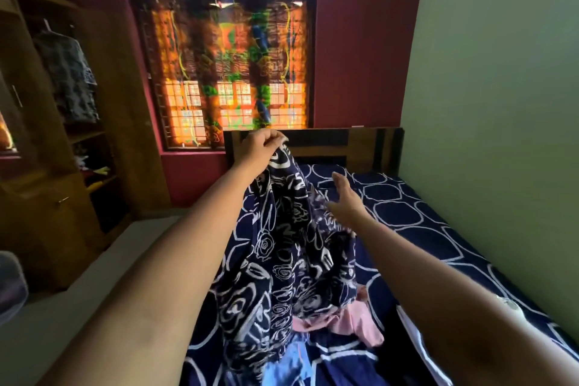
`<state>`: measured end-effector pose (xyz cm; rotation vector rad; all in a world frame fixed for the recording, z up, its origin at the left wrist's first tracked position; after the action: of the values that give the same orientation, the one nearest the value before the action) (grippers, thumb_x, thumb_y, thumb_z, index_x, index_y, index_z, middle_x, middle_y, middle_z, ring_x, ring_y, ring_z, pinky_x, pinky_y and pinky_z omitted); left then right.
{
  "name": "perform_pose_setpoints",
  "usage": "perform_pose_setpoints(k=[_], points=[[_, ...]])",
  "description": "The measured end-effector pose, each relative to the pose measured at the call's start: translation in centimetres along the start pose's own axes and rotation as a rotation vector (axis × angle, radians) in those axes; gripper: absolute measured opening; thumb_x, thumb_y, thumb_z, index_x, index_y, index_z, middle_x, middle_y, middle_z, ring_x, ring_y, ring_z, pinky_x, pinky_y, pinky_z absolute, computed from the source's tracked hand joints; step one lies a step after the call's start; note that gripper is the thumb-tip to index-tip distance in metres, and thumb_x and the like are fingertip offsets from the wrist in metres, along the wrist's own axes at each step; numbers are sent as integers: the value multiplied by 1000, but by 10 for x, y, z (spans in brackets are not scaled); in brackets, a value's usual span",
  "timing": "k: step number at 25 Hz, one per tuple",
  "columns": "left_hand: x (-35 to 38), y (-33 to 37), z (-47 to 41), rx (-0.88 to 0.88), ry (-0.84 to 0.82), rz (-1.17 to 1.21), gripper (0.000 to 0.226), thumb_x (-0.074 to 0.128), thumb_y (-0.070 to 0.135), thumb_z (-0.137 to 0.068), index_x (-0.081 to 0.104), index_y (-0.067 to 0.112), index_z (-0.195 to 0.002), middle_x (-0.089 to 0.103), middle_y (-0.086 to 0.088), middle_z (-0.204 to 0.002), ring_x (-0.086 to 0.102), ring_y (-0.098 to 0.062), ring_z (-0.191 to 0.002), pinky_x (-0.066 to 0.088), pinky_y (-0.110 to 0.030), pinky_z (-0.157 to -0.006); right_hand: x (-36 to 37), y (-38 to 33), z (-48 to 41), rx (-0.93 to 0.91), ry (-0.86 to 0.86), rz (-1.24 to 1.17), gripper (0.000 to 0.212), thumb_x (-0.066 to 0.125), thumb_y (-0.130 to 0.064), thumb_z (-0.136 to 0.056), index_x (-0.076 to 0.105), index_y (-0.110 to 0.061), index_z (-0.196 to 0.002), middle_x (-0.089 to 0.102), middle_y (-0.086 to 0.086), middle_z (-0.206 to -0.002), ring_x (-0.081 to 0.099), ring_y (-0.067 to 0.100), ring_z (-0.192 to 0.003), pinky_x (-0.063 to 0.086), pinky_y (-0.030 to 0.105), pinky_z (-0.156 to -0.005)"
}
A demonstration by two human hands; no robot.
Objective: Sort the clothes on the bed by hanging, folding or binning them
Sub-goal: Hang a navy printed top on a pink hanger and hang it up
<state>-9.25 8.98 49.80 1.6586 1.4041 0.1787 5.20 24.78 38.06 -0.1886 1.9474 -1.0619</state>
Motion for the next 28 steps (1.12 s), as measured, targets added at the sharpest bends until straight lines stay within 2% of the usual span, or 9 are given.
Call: perform_pose_setpoints(k=[2, 5, 7, 12, 15, 18, 23, 26, 28], points=[[1, 1, 0, -5, 14, -2, 7, 63, 27, -91, 67, 27, -85, 69, 5, -91, 64, -16, -91, 50, -32, -82, -3, -11, 2, -75, -14, -76, 65, 62, -25, -92, 28, -18, -147, 41, 2, -147, 50, 24, -127, 42, 38, -103], [3, 0, 2, -86, 92, 103, 9, 61, 19, -93, 67, 24, -92, 68, 4, -98, 62, -11, -91, 48, -23, -79, -6, -27, 10, -127, 29, -168, 43, 58, -33, -94, 50, -14, -132, 61, 2, -125, 60, 19, -111, 46, 25, -84], [2, -1, 4, -191, 194, 230, 9, 60, 15, -93, 66, 20, -98, 65, 3, -97, 60, -10, -87, 45, -16, -71, -12, -36, 22, -180, 127, -139, 34, 54, -37, -95, 55, -16, -122, 66, 1, -110, 62, 19, -101, 47, 27, -79], [3, -1, 10, -462, 371, 631, 16, 58, 9, -94, 65, 20, -104, 60, 6, -84, 52, -8, -69, 44, -24, -59, -10, -45, 50, -512, 315, 194, 61, 43, -63, -87, 52, -8, -113, 57, 6, -107, 53, 22, -100, 46, 35, -79], [7, 6, 9, -476, 397, 728, 19, 54, 7, -95, 64, 24, -98, 55, 10, -78, 46, -7, -64, 40, -24, -55, 16, -12, 46, -362, 103, 150, 78, 60, -66, -75, 43, -12, -129, 53, 4, -121, 51, 19, -109, 46, 34, -91], [11, 14, 7, -461, 387, 770, 26, 54, 7, -95, 65, 28, -86, 58, 9, -80, 50, -9, -69, 42, -26, -56, 30, 30, 37, -136, -74, 205, 71, 70, -29, -82, 33, -18, -141, 50, 7, -134, 44, 27, -122, 37, 35, -99], [4, 18, 4, -383, 411, 612, 29, 51, 7, -96, 66, 28, -84, 61, 7, -87, 50, -8, -69, 46, -23, -63, -6, 41, 28, 41, 231, 456, 28, 59, -26, -90, 61, -22, -117, 45, 3, -123, 38, 27, -112, 39, 36, -91], [-13, 7, 15, -343, 484, 282, 33, 43, 3, -97, 65, 25, -86, 60, 6, -95, 42, -4, -59, 33, -16, -48, -47, 50, 19, 172, 353, 400, 27, 65, -34, -86, 66, -27, -113, 44, 1, -125, 33, 27, -115, 35, 38, -97], [-15, -15, 19, -384, 470, 258, 39, 36, -2, -96, 66, 20, -85, 60, 5, -92, 38, -5, -55, 29, -18, -45, -74, 55, 8, 180, 370, 214, 34, 69, -40, -84, 66, -23, -113, 55, 2, -122, 41, 29, -115, 39, 36, -91]])
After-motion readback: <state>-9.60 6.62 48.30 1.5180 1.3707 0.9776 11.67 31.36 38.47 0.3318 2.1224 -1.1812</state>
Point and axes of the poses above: each hand's wrist, its own z-axis away from the middle knuckle, its own x-axis out of the palm, y = z × x, the point moved 6 cm from there along -z, towards the middle knuckle
